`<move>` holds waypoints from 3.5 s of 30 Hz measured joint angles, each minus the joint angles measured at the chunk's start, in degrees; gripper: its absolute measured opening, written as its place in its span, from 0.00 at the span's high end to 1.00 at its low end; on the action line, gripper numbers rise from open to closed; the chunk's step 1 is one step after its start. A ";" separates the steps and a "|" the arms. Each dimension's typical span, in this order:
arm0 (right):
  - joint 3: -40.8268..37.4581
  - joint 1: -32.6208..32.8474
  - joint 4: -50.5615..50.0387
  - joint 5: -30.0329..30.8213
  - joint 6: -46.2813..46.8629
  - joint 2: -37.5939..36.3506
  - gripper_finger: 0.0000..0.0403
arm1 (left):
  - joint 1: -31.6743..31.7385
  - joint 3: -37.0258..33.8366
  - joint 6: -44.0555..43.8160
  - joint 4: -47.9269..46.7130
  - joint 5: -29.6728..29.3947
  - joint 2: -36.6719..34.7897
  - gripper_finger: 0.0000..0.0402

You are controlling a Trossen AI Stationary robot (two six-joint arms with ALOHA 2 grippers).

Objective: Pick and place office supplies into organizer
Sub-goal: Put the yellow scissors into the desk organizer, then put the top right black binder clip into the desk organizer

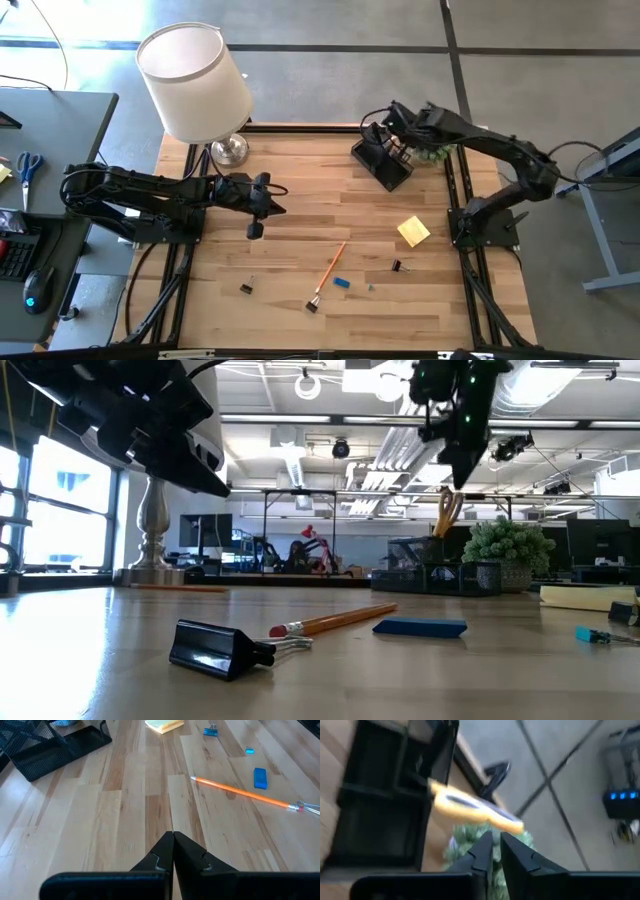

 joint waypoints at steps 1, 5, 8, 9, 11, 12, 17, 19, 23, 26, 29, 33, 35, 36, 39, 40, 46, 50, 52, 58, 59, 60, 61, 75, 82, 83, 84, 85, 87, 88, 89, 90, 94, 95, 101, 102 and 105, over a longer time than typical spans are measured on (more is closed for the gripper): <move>0.00 0.22 0.63 -0.42 -0.03 -1.16 0.95 | 0.00 0.00 0.00 -0.01 0.00 0.00 1.00; 0.01 0.28 -0.28 -1.22 2.21 -5.52 0.98 | 0.00 0.00 0.00 -0.31 0.01 0.00 1.00; 0.02 0.23 -3.84 -1.20 6.44 -8.04 0.99 | 0.00 0.00 0.00 -0.33 0.00 0.00 1.00; 0.02 0.10 -5.56 -1.26 8.32 -8.58 0.99 | 0.00 0.00 0.00 -0.31 0.02 0.00 1.00; 0.02 -0.48 -9.07 -2.31 12.13 -8.97 0.99 | 0.00 0.00 0.00 -0.32 0.00 0.00 1.00; -0.02 -0.84 -11.01 -2.89 13.88 -8.91 0.99 | 0.00 0.00 0.00 -0.28 0.00 0.00 1.00; -5.16 -2.82 -8.02 -4.96 12.02 -8.97 0.99 | 0.00 0.00 0.00 0.02 0.02 0.00 1.00; -7.92 -4.14 -3.29 -5.43 9.57 -9.17 0.99 | 0.00 0.00 0.00 -0.04 0.02 0.00 1.00; -11.71 -9.16 3.64 -11.55 5.65 -8.80 0.99 | 0.00 0.00 -0.02 -0.52 0.02 0.00 1.00; -13.55 -12.15 7.64 -16.31 2.22 -8.67 0.99 | 0.00 0.00 -0.01 -0.84 0.02 0.00 1.00; -14.08 -13.57 13.02 -19.45 -1.41 -8.69 0.99 | 0.00 0.00 0.35 -0.75 0.00 0.00 1.00; -14.08 -13.92 22.48 -28.58 -5.86 -9.02 1.00 | 0.00 0.00 1.40 -0.87 -0.39 0.00 1.00; -14.03 -13.62 26.11 -31.47 -5.88 -9.56 1.00 | 0.00 0.00 1.40 -1.11 -0.41 0.00 1.00; -13.99 -13.56 27.20 -32.51 -5.91 -9.80 1.00 | 0.00 0.00 1.40 -1.31 -0.42 0.00 1.00; -13.99 -13.56 27.22 -32.34 -5.51 -10.71 1.00 | 0.00 0.00 1.42 -1.42 -0.42 0.00 1.00; -13.99 -13.56 26.46 -31.72 -4.89 -11.02 1.00 | 0.00 0.00 1.42 -1.50 -0.42 0.00 1.00; -13.99 -13.53 19.47 -25.28 -3.31 -11.44 1.00 | 0.00 0.00 1.42 -1.38 -0.42 0.00 1.00; -13.99 -13.21 19.17 -25.65 -1.64 -11.44 1.00 | 0.00 0.00 1.38 -1.26 -0.42 0.00 1.00; -13.99 -12.50 19.17 -26.26 -0.42 -11.44 1.00 | 0.00 0.00 1.36 -1.25 -0.42 0.00 1.00; -13.99 -7.67 19.24 -28.75 2.39 -11.44 1.00 | 0.00 0.00 1.34 -1.26 -0.42 0.00 1.00; -13.99 -6.31 19.48 -29.16 2.97 -11.44 1.00 | 0.00 0.00 1.34 -1.26 -0.42 0.00 1.00; -13.99 -4.70 20.09 -29.28 3.28 -11.44 1.00 | 0.00 0.00 1.33 -1.26 -0.44 0.01 1.00; -13.99 -2.98 21.06 -29.29 3.54 -11.44 1.00 | 0.00 0.00 1.33 -1.29 -0.44 0.01 1.00; -24.13 17.62 43.77 -25.28 13.88 -11.42 1.00 | 0.00 0.00 1.02 -2.81 -1.55 0.01 1.00; -32.40 27.59 59.53 -27.32 14.79 -11.42 1.00 | 0.00 0.00 -3.27 -2.40 -1.52 0.02 1.00; -33.27 28.77 61.42 -28.23 14.92 -11.42 1.00 | 0.00 0.00 -4.24 -1.92 -1.51 0.02 1.00; -34.08 29.92 62.67 -29.14 15.14 -11.42 1.00 | 0.01 0.00 -5.27 -1.16 -1.47 0.02 1.00; -34.91 31.09 63.41 -29.59 15.63 -11.42 1.00 | 0.00 0.00 -6.16 -0.26 -1.21 0.02 1.00; -36.26 33.40 63.34 -29.65 17.01 -11.42 1.00 | -0.02 0.00 -7.63 1.64 0.46 0.02 1.00; -36.87 34.69 63.28 -29.47 17.59 -11.42 1.00 | -0.21 0.00 -7.98 2.45 1.54 0.02 1.00; -37.59 35.97 63.33 -29.26 17.98 -11.42 1.00 | -0.65 0.00 -8.61 3.25 2.25 0.02 1.00; -38.37 37.23 63.31 -29.02 18.37 -11.42 1.00 | -1.35 0.00 -9.27 3.95 2.38 0.02 1.00; -41.50 42.35 63.48 -25.14 19.06 -11.42 1.00 | -5.49 0.00 -13.04 5.15 -1.44 0.02 1.00; -42.52 43.38 64.04 -23.93 19.03 -11.42 1.00 | -6.60 0.00 -13.97 5.02 -3.96 0.02 1.00; -51.15 47.40 76.51 -18.29 17.11 -11.42 1.00 | -9.66 0.34 -18.27 -1.25 -20.17 0.02 1.00; -52.86 47.70 79.68 -18.02 16.33 -11.42 1.00 | -9.63 0.80 -19.18 -3.30 -20.75 0.02 1.00; -57.58 48.02 88.94 -17.81 14.34 -11.42 1.00 | -9.65 2.30 -23.26 -8.28 -21.40 0.02 1.00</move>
